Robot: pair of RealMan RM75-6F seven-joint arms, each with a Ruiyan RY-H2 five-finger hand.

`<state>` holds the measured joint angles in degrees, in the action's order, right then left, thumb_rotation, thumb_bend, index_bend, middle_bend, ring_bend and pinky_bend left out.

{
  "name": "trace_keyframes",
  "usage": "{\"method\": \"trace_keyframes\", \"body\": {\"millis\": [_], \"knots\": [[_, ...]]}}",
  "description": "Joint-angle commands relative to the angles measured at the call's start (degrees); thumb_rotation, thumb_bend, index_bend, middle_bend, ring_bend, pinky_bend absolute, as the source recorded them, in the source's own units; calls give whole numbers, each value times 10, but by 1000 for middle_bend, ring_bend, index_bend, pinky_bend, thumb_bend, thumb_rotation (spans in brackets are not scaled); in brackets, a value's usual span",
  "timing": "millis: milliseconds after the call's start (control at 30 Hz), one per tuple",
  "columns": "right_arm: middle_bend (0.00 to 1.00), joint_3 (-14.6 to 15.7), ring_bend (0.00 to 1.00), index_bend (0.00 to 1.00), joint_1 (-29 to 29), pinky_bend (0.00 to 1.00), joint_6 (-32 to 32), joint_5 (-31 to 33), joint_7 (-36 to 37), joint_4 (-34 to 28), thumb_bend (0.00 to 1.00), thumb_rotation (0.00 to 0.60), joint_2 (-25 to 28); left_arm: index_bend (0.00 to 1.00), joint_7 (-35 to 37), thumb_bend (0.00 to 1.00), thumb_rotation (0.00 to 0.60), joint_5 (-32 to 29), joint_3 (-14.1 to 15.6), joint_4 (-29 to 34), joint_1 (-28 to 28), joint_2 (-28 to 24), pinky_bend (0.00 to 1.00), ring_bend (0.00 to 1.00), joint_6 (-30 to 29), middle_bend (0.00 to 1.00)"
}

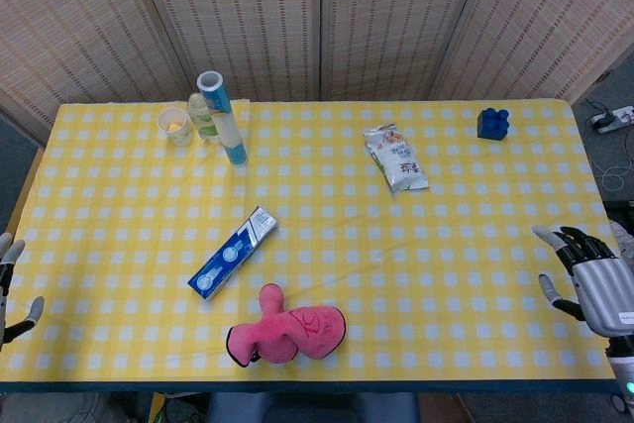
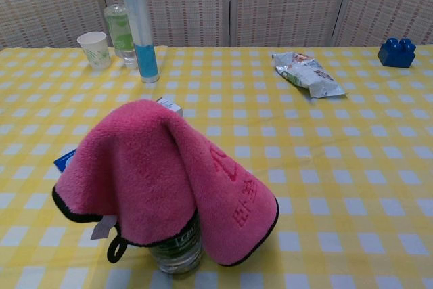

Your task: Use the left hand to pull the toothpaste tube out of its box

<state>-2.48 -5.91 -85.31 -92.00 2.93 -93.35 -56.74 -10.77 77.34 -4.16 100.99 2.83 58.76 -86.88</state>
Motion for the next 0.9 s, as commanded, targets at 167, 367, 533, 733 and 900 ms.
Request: {"method": "trace_keyframes", "body": {"millis": [167,367,533,733,900], "knots": [[280,-1,170,179,-4,242,4,0,-3,-2,366,600,0,38,6,361,600,4,0,-3,-1,0,100,80,0,38],[280,-3,170,179,-4,242,-5,-4,-9,-9,365,600,3,46,18,361,600,21,0,-6,8,-7,100,83,9,38],[280,-6,170,180,-3,242,-9,-2,-10,-13,365,600,7,54,62,358,600,45,-3,-8,32,-22,100,86,42,38],[280,-10,170,180,-5,241,-8,3,-17,-20,366,600,12,97,119,333,600,95,-4,-11,80,-38,97,94,98,55],[280,-11,170,180,-6,242,-7,6,-23,-27,366,600,17,146,155,299,600,150,-4,-13,147,-49,92,107,171,84]]}}
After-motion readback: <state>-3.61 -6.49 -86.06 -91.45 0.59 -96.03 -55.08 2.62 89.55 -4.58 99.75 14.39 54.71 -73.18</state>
